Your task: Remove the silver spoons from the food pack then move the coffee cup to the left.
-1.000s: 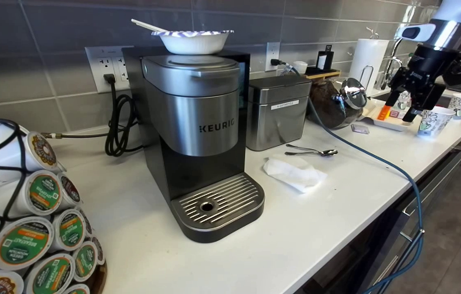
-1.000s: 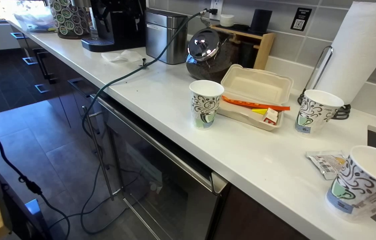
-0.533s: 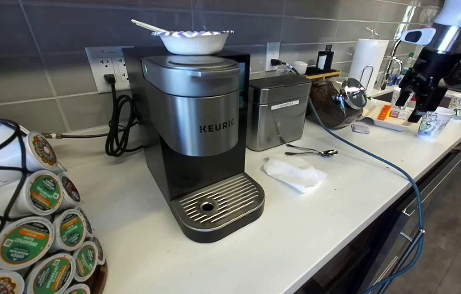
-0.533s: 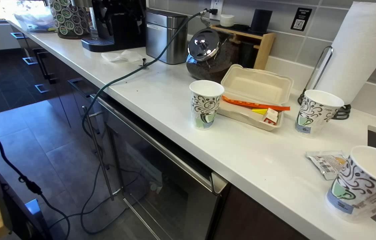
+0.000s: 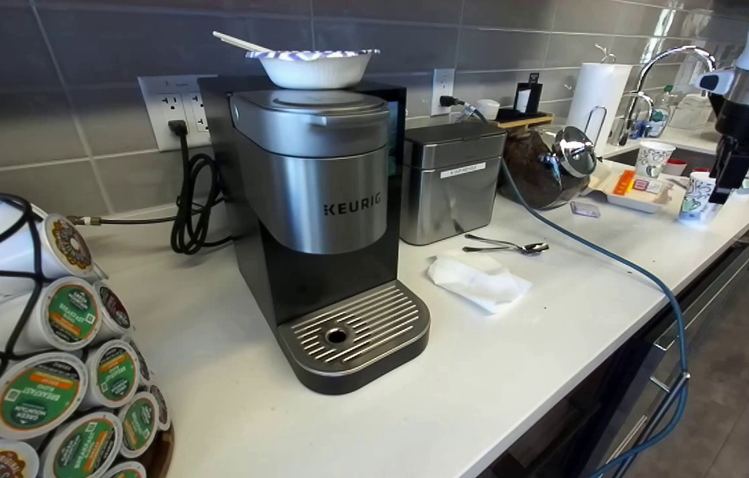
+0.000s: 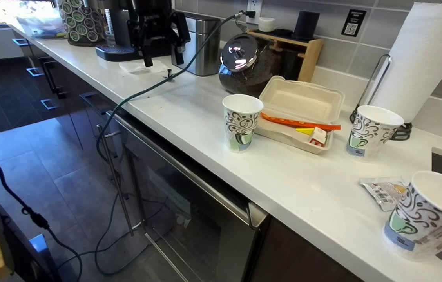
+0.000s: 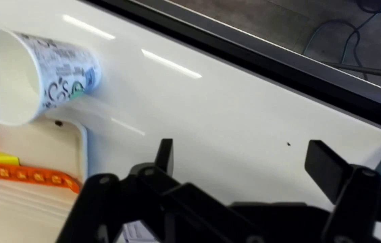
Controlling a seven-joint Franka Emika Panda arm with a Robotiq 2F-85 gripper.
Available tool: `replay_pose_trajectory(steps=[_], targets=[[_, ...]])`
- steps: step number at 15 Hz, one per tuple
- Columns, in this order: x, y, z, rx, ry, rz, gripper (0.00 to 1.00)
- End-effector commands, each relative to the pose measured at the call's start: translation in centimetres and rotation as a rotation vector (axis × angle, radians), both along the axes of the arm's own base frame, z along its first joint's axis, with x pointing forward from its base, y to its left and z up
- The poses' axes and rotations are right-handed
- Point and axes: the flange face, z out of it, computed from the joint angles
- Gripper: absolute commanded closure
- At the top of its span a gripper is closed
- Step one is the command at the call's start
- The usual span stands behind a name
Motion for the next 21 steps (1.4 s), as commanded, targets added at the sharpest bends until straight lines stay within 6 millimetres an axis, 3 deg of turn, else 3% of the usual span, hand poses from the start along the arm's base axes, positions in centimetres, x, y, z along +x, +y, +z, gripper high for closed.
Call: replay_pose_trajectory(steps=[1, 3, 4, 6, 8, 14, 17, 21], targets=[[-1.0, -4.0, 0.6, -0.066, -0.007, -0.179, 0.00], [-1.7, -6.1, 1.1, -0.071, -0.035, -0.269, 0.00], [-1.5, -4.8, 1.0, -0.055, -0.036, -0.192, 0.00], [-2.0, -6.2, 1.3, -0.058, -0.048, -0.237, 0.00], [-2.0, -6.3, 1.4, -0.058, -0.052, -0.248, 0.00], [-3.2, -12.2, 1.4, -0.071, -0.109, -0.157, 0.00], [-2.5, -14.3, 1.3, -0.055, -0.174, -0.062, 0.00], [-0.9, -15.6, 0.3, 0.043, -0.192, 0.010, 0.00]])
